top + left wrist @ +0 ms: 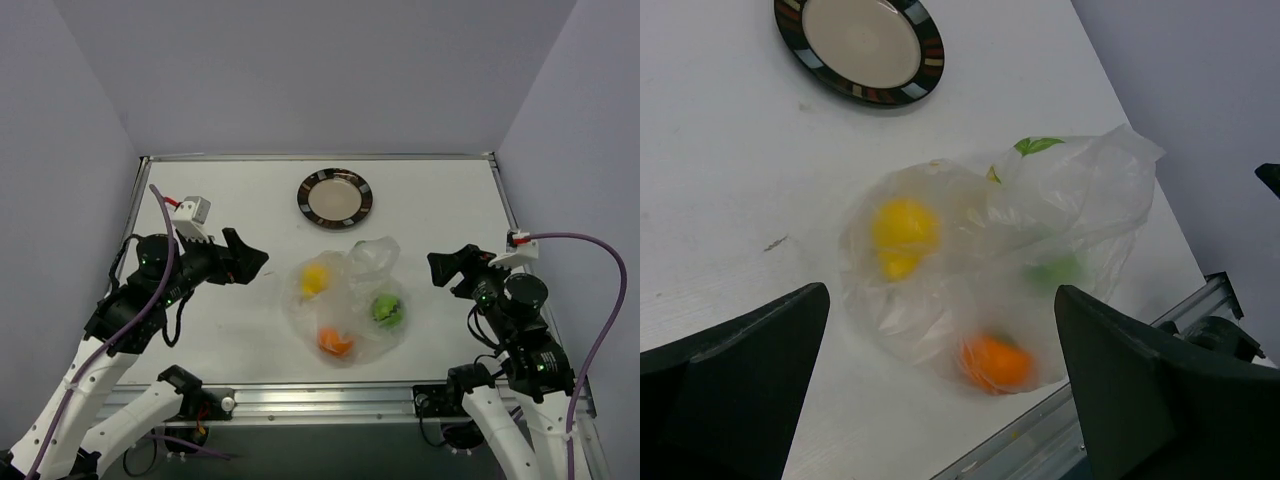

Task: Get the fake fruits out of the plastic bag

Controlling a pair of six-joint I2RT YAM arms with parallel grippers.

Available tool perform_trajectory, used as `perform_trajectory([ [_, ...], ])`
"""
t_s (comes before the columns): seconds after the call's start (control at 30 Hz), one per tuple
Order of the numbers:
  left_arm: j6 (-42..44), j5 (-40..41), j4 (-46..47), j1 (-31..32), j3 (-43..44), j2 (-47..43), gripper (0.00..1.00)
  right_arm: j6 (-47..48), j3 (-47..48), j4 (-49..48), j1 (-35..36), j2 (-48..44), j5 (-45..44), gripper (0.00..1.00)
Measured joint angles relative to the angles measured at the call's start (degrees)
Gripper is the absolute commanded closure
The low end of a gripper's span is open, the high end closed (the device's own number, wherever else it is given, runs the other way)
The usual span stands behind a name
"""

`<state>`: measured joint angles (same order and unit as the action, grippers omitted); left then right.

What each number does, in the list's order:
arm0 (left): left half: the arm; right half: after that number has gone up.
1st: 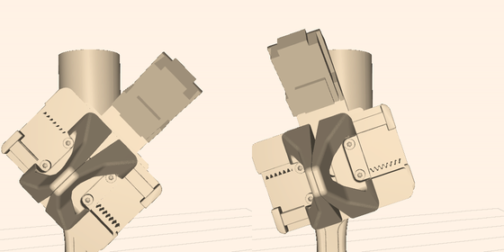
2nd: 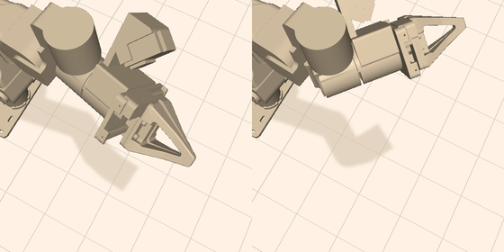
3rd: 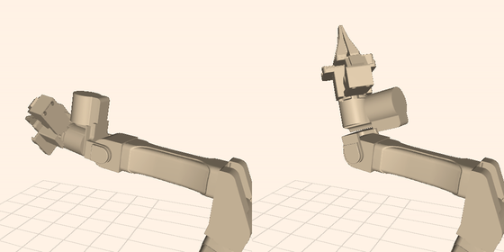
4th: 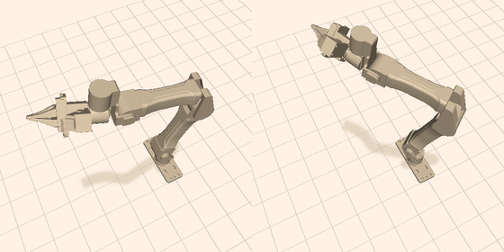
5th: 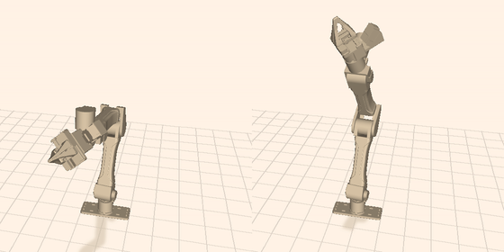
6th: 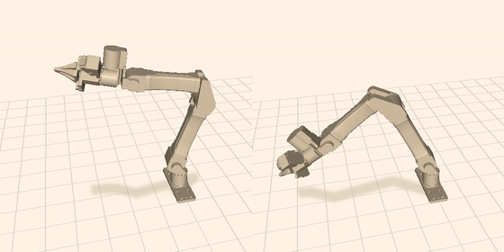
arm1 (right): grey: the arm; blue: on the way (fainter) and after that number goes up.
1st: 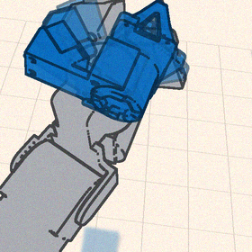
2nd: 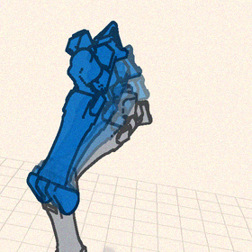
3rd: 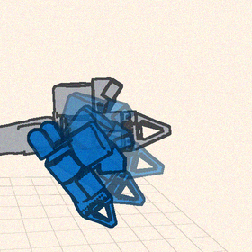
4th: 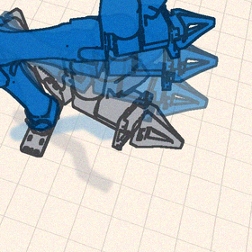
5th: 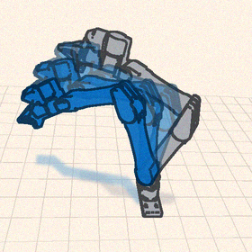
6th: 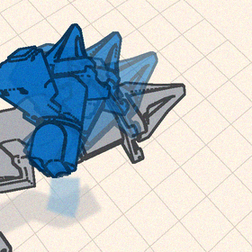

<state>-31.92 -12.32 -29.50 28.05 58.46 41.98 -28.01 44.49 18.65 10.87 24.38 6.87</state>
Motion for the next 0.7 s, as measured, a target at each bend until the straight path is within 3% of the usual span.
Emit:
perform_trajectory([
  [0.03, -0.02, -0.15, 0.39, 0.00, -0.09, -0.09, 0.06, 0.15, 0.04, 0.28, 0.00, 0.17, -0.02, 0.32],
  [0.13, -0.39, -1.36, 2.25, 0.00, -0.11, 0.07, 0.06, 0.94, 0.11, 0.96, 0.00, 0.87, -0.44, 0.56],
  [0.17, -0.76, -2.03, 3.23, 0.00, -0.11, 0.31, 0.06, 1.20, 0.11, 1.18, 0.00, 1.05, -0.57, 0.69],
  [0.27, -2.86, -4.81, 8.04, 0.24, -0.90, 1.51, 0.06, 1.53, 0.22, 1.79, 0.00, 1.70, -0.87, 0.91],
  [0.4, -4.31, -5.35, 13.40, 4.87, -1.70, 5.22, 0.06, 1.81, 0.74, 1.92, 0.00, 3.74, -0.87, 0.94],
  [0.6, 0.20, 5.64, 13.81, 24.44, 4.83, 18.91, 0.06, 2.38, 0.74, 2.01, 0.00, 5.92, -0.87, 0.90],
  [0.7, 3.80, 10.71, 13.44, 30.80, 8.74, 24.87, 0.06, 2.38, 0.63, 1.92, 0.00, 6.51, -0.87, 0.90],
])
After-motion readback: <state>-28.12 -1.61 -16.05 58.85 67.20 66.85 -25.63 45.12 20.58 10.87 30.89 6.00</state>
